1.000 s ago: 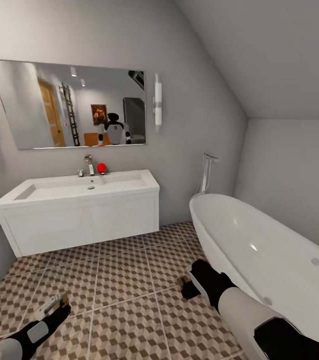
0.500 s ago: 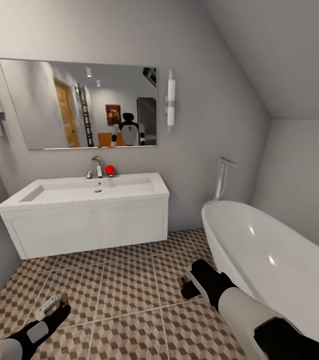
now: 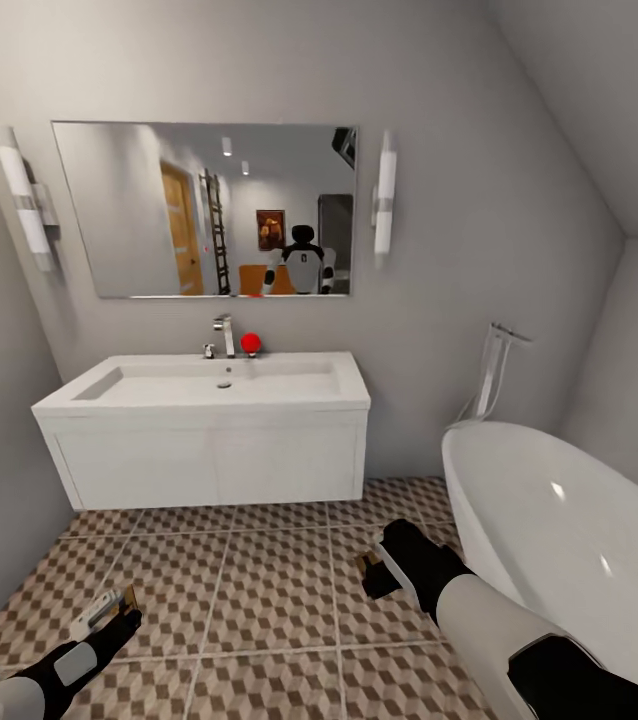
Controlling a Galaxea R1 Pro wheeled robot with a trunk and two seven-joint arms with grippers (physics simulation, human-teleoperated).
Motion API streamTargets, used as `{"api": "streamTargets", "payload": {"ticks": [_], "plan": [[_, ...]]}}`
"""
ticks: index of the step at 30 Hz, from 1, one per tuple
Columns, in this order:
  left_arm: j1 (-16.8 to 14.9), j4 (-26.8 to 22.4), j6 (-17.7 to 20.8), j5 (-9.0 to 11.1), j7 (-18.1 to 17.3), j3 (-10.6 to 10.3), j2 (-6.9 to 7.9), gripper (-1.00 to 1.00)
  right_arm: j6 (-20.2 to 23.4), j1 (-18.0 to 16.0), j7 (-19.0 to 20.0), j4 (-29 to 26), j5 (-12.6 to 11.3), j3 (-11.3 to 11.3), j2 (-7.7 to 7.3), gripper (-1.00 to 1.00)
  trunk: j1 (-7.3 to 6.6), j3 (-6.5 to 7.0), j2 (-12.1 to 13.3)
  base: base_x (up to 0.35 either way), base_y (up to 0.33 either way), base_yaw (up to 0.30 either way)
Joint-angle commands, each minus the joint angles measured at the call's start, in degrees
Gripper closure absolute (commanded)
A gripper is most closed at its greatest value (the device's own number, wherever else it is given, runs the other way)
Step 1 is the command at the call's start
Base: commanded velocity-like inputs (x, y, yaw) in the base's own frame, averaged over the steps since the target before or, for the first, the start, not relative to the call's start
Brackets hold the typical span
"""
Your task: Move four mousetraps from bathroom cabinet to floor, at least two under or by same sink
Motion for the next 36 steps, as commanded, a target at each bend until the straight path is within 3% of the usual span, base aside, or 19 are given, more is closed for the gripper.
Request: {"api": "streamTargets", "payload": {"ticks": [1, 12, 27, 36], "plan": [[-0.1, 0.1, 0.0, 0.2, -0.2, 0.1, 0.0, 1.0, 0.3, 0.0, 0.0, -0.1, -0.1, 0.2, -0.03, 1.0, 0.02, -0.06, 0.0, 0.253, -0.176, 0.273], [-0.1, 0.1, 0.0, 0.2, -0.2, 0.0, 0.08, 1.0, 0.3, 0.0, 0.0, -0.1, -0.1, 0.2, -0.03, 1.0, 0.02, -0.06, 0.0, 0.201, -0.137, 0.22], [0.0, 0.1, -0.2, -0.2, -0.2, 0.0, 0.05, 1.0, 0.3, 0.0, 0.0, -0.1, -0.1, 0.3, -0.03, 1.0, 0.02, -0.06, 0.0, 0.02, -0.006, 0.015], [-0.1, 0.1, -0.1, -0.2, -0.2, 0.0, 0.0, 1.0, 0.3, 0.0, 0.0, -0.1, -0.1, 0.3, -0.03, 1.0, 0.02, -0.06, 0.0, 0.0, 0.169, 0.0]]}}
